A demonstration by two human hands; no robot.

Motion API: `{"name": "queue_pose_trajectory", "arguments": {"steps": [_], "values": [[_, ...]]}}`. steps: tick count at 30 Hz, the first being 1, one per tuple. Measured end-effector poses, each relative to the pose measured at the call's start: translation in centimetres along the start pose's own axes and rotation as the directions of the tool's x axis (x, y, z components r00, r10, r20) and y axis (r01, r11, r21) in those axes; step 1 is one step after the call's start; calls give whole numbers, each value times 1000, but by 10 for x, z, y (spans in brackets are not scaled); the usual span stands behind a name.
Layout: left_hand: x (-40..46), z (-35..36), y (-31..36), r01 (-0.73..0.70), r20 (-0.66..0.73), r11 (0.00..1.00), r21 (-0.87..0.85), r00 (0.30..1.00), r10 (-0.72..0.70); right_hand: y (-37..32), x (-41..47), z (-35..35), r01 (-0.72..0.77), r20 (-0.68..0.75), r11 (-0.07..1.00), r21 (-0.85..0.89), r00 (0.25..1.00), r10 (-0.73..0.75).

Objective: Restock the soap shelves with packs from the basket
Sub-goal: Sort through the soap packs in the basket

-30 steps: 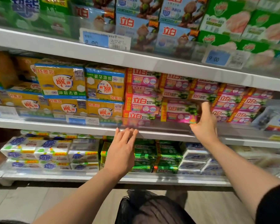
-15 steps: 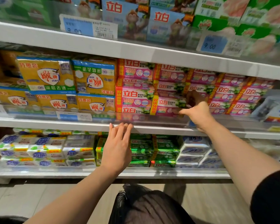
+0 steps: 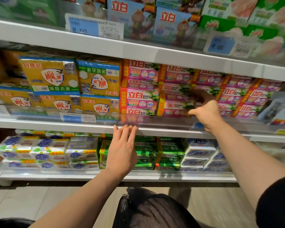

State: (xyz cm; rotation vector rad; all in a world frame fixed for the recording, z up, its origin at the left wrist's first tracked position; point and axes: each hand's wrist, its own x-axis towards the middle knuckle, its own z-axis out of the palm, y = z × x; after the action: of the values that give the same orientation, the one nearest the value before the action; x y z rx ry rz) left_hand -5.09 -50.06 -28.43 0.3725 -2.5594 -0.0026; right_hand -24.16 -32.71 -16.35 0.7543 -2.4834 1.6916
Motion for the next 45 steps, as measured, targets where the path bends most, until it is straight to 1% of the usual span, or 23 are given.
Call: {"name": "queue_pose_trajectory", "arguments": {"steps": [2,4,5,6,7,8,10,11,12,15,18,20,22,24,26,28,31,34,36,39,42,45], "values": [[0,1,0,10,18,1000,5,1000,-10,2,0,0,-27,-1,999,-18,1000,27],[0,3,0,23,34,1000,9,999,-23,2,-2,2,-161,84,983,-85,982,168],[-1,4,0,26,37,1000,13,999,-27,3,-3,4,-246,127,960,-136,956,263],[-1,5,0,26,39,999,18,999,-27,3,-5,6,-299,153,939,-169,933,325],[-1,5,0,25,41,999,21,999,-26,5,-5,8,-304,163,935,-183,929,334],[-1,5,0,23,45,999,23,999,-24,5,-5,10,-273,156,945,-181,940,302],[0,5,0,13,47,1000,21,999,-14,7,-8,12,-145,166,969,-198,970,179],[0,4,0,6,49,1000,22,999,-7,8,-9,12,-84,185,970,-226,975,128],[0,4,-1,1,55,1000,27,998,-3,9,-10,12,-51,204,965,-259,973,107],[0,-3,0,3,130,999,41,991,-8,10,-16,10,-44,240,921,-387,960,147],[1,-19,1,14,253,1000,-25,967,-7,-1,-38,-1,-79,210,930,-360,964,163],[-1,-32,4,19,306,995,-97,952,12,-8,-62,-18,-93,176,940,-330,972,158],[-2,-48,15,-8,287,979,-203,956,67,-15,-90,-44,-88,164,938,-336,975,150],[0,-67,40,-80,216,941,-328,964,157,-23,-118,-81,-96,115,920,-380,982,150],[6,-91,75,-129,157,888,-441,963,217,-37,-147,-123,-94,54,900,-425,990,129],[16,-117,117,-195,135,833,-519,943,304,-52,-177,-170,-96,-9,888,-449,995,103],[28,-153,186,-304,87,747,-591,897,434,-71,-223,-239,-134,-109,857,-498,990,91],[27,-182,258,-396,72,666,-632,826,560,-74,-269,-304,-222,-222,841,-493,967,125],[16,-193,305,-449,84,593,-668,746,660,-67,-304,-339,-306,-307,819,-486,937,168],[-9,-191,371,-536,117,503,-678,597,794,-48,-361,-373,-443,-423,766,-465,872,247],[-34,-178,427,-584,140,438,-683,484,864,-25,-414,-398,-565,-497,691,-451,802,331],[-50,-163,474,-600,172,396,-695,396,902,-5,-453,-421,-660,-543,630,-409,731,413]]}}
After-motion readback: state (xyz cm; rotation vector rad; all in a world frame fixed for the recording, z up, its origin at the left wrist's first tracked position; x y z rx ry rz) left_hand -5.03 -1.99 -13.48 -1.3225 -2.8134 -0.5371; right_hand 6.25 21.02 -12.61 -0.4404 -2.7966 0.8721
